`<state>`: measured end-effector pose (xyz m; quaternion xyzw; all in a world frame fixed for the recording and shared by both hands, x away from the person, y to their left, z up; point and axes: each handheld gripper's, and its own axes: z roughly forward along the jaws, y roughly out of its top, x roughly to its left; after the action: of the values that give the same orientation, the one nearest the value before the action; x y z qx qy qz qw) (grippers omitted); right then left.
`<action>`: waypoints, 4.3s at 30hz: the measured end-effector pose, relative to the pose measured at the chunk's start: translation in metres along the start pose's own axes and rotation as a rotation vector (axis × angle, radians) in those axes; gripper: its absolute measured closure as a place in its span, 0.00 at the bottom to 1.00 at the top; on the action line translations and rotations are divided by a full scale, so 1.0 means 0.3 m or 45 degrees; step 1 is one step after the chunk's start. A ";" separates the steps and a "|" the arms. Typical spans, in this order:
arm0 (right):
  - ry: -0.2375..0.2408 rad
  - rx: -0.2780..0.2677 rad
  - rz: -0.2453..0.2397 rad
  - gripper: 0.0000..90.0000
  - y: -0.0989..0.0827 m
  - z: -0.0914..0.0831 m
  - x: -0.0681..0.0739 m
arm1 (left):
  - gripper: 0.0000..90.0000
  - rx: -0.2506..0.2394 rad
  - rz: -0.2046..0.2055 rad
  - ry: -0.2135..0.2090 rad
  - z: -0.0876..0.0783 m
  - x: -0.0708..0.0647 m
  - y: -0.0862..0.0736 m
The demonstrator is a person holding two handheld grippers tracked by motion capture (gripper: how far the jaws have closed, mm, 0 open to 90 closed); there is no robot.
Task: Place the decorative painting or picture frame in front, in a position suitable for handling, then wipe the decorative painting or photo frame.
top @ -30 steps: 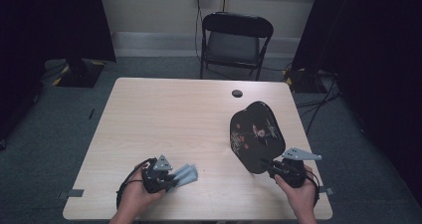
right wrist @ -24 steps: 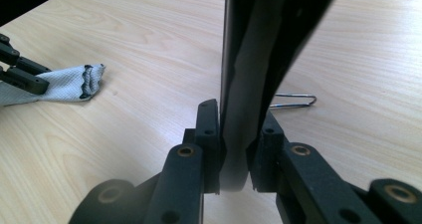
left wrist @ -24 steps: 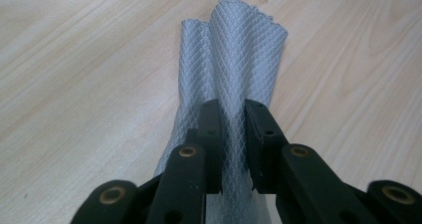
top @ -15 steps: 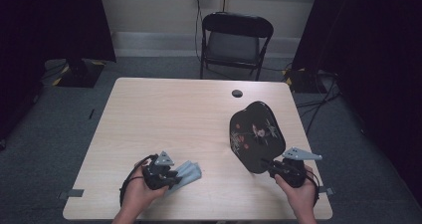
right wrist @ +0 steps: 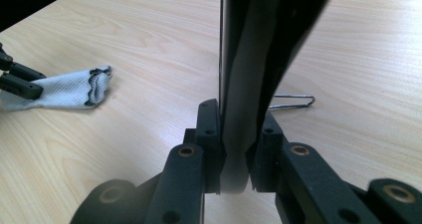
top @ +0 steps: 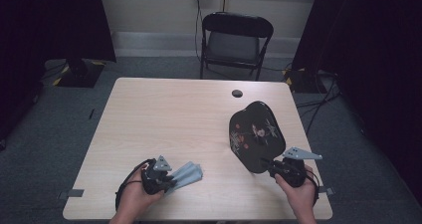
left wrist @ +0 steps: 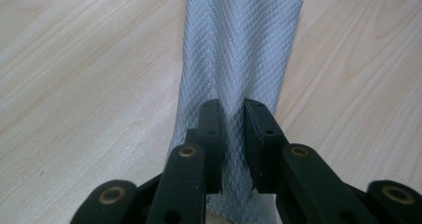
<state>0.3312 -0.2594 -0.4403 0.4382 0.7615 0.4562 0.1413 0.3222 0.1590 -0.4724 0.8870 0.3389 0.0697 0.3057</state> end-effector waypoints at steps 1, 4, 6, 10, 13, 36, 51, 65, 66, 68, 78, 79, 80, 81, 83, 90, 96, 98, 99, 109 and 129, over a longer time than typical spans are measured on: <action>-0.003 0.001 -0.003 0.88 0.000 0.000 0.001 | 0.88 0.014 -0.010 0.002 0.001 -0.005 0.008; -0.007 -0.002 0.001 0.88 0.001 0.001 0.001 | 0.89 0.020 -0.036 -0.015 0.002 -0.002 0.014; 0.000 0.001 0.006 0.88 0.001 0.001 0.001 | 0.89 0.010 -0.069 -0.044 0.000 0.000 0.021; 0.005 0.009 0.008 0.88 0.003 0.001 0.001 | 0.89 -0.049 -0.106 -0.078 -0.015 0.007 0.044; 0.005 0.011 0.006 0.88 0.003 0.000 0.001 | 0.89 -0.096 -0.131 -0.088 -0.026 0.014 0.057; 0.015 0.030 -0.001 0.88 0.000 -0.002 0.007 | 0.89 -0.098 -0.140 -0.103 -0.036 0.039 0.209; 0.016 0.032 -0.002 0.88 -0.004 -0.004 0.006 | 0.87 0.003 -0.149 -0.041 0.104 0.051 0.189; 0.013 0.035 -0.012 0.88 -0.003 -0.004 0.008 | 0.85 0.088 -0.031 -0.007 0.118 0.025 0.194; 0.013 0.037 -0.006 0.88 -0.003 -0.004 0.009 | 0.88 0.085 -0.031 -0.005 0.120 0.022 0.194; 0.012 0.036 -0.011 0.88 -0.002 -0.004 0.009 | 0.88 0.105 -0.027 -0.004 0.119 0.018 0.202; 0.012 0.035 -0.012 0.88 -0.002 -0.004 0.009 | 0.89 0.022 -0.153 -0.106 0.070 0.044 0.244; 0.015 0.034 -0.013 0.88 -0.003 -0.004 0.007 | 0.89 0.010 -0.161 -0.105 0.061 0.047 0.256; 0.016 0.035 -0.012 0.88 -0.003 -0.004 0.006 | 0.89 0.010 -0.161 -0.105 0.061 0.047 0.256; 0.016 0.035 -0.012 0.88 -0.003 -0.004 0.006 | 0.89 0.005 -0.162 -0.103 0.057 0.047 0.263; 0.014 0.037 -0.014 0.88 -0.003 -0.004 0.008 | 0.89 0.001 -0.150 -0.104 0.053 0.043 0.276; 0.014 0.039 -0.015 0.88 -0.001 -0.004 0.008 | 0.89 -0.033 -0.138 -0.120 0.027 0.028 0.327; 0.017 0.038 -0.013 0.88 0.001 -0.004 0.006 | 0.89 -0.045 -0.136 -0.123 0.012 0.031 0.359; 0.016 0.038 -0.011 0.88 0.002 -0.004 0.006 | 0.89 -0.046 -0.137 -0.125 0.012 0.034 0.367; 0.014 0.039 -0.010 0.88 0.004 -0.003 0.009 | 0.89 -0.032 -0.139 -0.122 0.009 0.033 0.372; 0.018 0.042 -0.003 0.88 0.004 -0.004 0.005 | 0.89 -0.061 -0.106 -0.097 -0.024 0.028 0.448; 0.028 0.053 -0.007 0.88 -0.001 -0.018 0.008 | 0.89 -0.229 -0.057 -0.054 -0.129 -0.011 0.664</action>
<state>0.3263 -0.2607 -0.4372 0.4338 0.7736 0.4446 0.1251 0.4182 0.0598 -0.3235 0.8495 0.3445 0.0743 0.3927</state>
